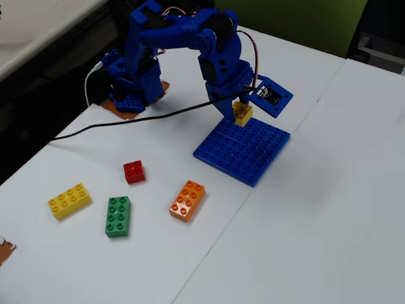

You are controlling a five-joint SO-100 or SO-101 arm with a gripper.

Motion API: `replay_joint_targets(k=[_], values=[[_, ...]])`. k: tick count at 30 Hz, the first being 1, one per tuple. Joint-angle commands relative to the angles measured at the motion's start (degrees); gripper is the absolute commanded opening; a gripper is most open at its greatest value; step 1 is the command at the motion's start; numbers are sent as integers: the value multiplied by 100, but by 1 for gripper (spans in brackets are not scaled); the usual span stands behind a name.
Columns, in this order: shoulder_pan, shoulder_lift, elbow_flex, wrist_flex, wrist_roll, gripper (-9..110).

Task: Pick up the 2x2 yellow block and go up the 8x8 blue block.

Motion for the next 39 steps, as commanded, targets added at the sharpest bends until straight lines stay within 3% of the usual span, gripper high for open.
replay_joint_targets(k=[1, 39], values=[[-26, 35, -299, 44, 88, 0], [53, -18, -448, 88, 9, 0]])
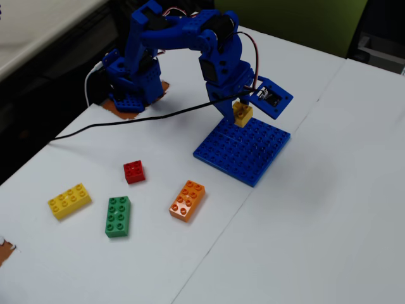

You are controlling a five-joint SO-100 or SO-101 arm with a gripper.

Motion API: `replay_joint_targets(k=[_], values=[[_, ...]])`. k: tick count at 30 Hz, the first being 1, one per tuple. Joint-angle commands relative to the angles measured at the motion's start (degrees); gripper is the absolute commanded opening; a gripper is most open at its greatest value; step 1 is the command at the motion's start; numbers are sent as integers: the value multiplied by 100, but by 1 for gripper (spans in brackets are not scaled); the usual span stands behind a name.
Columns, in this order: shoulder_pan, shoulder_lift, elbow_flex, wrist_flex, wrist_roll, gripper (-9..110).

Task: Pick up the 2x2 yellow block and go up the 8x8 blue block.

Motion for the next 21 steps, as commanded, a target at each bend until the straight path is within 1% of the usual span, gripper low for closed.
replay_joint_targets(k=[1, 21], values=[[53, 88, -334, 35, -62, 0], [26, 70, -334, 44, -70, 0]])
